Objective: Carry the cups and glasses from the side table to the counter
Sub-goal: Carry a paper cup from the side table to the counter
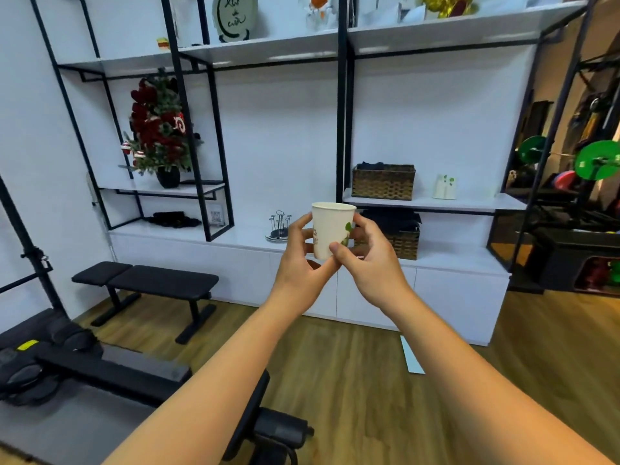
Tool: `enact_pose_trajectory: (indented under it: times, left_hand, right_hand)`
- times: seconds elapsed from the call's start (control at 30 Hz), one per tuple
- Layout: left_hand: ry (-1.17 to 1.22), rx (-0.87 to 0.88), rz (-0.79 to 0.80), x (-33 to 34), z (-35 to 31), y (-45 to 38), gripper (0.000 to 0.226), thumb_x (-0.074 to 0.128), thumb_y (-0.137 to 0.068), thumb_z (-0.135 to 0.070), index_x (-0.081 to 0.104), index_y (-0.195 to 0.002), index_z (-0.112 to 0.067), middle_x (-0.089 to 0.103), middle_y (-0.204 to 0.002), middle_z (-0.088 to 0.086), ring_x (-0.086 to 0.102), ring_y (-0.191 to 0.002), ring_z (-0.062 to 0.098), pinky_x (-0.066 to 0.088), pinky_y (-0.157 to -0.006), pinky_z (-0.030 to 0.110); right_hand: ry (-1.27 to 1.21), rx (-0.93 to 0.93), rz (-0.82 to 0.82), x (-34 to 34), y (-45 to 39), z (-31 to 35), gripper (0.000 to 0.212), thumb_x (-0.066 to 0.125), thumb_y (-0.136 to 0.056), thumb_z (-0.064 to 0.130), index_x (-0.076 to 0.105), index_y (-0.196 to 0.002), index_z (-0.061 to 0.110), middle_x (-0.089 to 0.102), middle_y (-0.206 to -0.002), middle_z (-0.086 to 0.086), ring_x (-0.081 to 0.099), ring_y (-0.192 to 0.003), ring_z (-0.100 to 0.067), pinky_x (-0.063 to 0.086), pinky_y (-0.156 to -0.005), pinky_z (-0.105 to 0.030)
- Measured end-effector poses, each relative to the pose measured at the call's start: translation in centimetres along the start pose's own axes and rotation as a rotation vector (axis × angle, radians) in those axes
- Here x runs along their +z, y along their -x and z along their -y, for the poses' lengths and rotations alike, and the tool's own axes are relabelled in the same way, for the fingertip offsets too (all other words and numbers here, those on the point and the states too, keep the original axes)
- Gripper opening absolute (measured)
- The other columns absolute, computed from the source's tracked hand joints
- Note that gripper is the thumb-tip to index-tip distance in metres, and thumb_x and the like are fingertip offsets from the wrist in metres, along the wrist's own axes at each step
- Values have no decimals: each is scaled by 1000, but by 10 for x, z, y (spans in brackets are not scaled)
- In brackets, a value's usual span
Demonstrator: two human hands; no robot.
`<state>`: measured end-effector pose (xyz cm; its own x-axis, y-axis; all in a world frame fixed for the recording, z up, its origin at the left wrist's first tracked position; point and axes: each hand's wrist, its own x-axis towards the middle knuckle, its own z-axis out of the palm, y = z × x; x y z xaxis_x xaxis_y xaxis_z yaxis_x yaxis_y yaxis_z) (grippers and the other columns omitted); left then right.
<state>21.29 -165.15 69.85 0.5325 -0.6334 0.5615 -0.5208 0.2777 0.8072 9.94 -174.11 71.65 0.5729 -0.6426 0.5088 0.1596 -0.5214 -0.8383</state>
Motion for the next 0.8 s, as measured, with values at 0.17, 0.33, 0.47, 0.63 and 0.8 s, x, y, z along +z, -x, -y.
enact_pose_trajectory:
  times: [0.17,0.33,0.47,0.63,0.8]
  left_hand:
    - [11,5,-44,50,29,-77,70,80,-84,-31,35,-132,-52,61,-127,-2,65,-102,4,55,-69,19]
    - [-48,-9,-42,77,86,-137,76,81,-85,-27,29,-137,-48,57,-125,-4,63,-104,9,54,-69,21]
    - [-89,-37,-56,94,145,-182,79,81,-85,-26,27,-123,-70,54,-123,-13,61,-98,0,55,-70,19]
    - [-94,-59,-83,109,230,-261,79,81,-85,-26,27,-129,-63,54,-125,-9,62,-98,3,57,-70,21]
    - [-67,-71,-86,120,298,-355,83,80,-86,-24,23,-126,-70,55,-124,-9,64,-96,3,57,-70,24]
  right_hand:
    - [-23,-31,21,-36,-82,-46,57,74,-90,23,44,-138,25,62,-120,3,69,-94,-11,58,-79,-29]
    - [-67,2,62,-43,-146,-110,56,74,-90,24,43,-136,26,63,-116,5,69,-91,-7,57,-77,-25]
    - [-92,35,95,-34,-199,-170,55,74,-90,21,45,-136,24,63,-112,8,67,-86,2,52,-68,-14]
    - [-81,46,152,-16,-289,-245,54,74,-90,21,44,-134,28,62,-111,9,65,-90,3,53,-69,-15]
    - [-65,72,151,2,-389,-305,53,75,-89,22,43,-131,29,62,-114,7,66,-93,-2,55,-74,-20]
